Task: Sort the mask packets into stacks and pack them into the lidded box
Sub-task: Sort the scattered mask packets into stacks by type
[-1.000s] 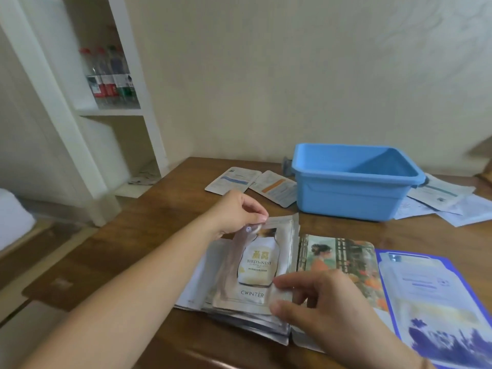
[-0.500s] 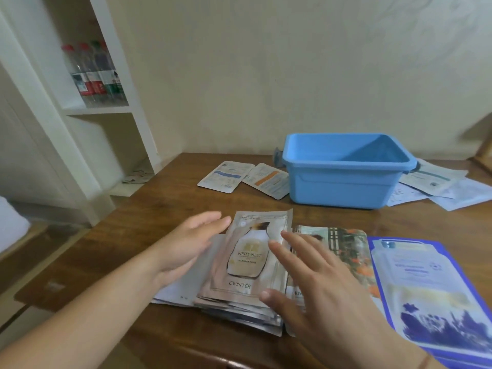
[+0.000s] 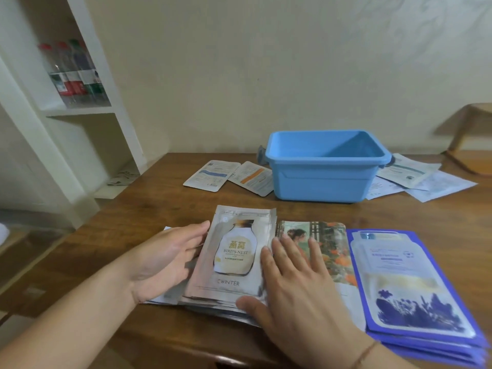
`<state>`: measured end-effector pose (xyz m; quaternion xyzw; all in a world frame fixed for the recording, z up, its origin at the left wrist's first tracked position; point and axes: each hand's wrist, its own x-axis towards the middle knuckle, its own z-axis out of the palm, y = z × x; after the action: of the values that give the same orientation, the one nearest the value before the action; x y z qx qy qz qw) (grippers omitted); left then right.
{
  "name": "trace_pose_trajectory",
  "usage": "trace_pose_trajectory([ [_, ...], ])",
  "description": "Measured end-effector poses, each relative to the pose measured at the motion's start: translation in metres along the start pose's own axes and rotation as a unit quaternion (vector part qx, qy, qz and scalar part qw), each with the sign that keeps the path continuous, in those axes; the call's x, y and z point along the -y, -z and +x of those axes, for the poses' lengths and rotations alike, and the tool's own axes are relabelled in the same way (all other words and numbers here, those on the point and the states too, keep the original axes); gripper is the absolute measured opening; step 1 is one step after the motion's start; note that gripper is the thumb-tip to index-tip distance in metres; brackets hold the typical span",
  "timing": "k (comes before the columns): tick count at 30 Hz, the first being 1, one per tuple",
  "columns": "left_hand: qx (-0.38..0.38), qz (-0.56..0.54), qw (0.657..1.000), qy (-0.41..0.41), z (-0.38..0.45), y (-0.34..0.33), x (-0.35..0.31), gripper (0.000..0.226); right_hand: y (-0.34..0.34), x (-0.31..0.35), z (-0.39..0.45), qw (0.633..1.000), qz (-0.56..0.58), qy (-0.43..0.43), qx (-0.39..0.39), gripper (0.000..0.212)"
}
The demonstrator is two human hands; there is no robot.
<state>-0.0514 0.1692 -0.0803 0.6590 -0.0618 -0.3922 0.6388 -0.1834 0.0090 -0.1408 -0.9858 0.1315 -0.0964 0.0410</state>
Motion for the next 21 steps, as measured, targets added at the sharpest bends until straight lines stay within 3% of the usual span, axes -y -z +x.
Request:
trace_pose_trajectory([
  [8,0.014,0.01,1.0,-0.003,-0.001,0.007,0.001,0.045,-0.003,0.007,0.0,1.0,0.005,0.01,-0.002,0.095],
  [12,0.016,0.014,0.999,-0.029,0.0,0.012,0.003,0.091,0.003,0.005,0.002,0.999,0.008,0.014,-0.028,0.097],
  [13,0.014,0.015,0.999,-0.034,0.001,0.011,0.003,0.087,0.002,0.005,0.003,0.999,0.007,0.014,-0.043,0.098],
  [17,0.001,0.016,0.999,-0.045,0.001,-0.004,0.004,0.024,-0.003,0.004,0.005,0.999,0.01,-0.01,-0.043,0.097],
  [21,-0.017,0.014,0.999,-0.041,-0.001,-0.011,0.003,0.009,-0.002,0.005,0.005,1.0,0.003,0.02,-0.005,0.097],
])
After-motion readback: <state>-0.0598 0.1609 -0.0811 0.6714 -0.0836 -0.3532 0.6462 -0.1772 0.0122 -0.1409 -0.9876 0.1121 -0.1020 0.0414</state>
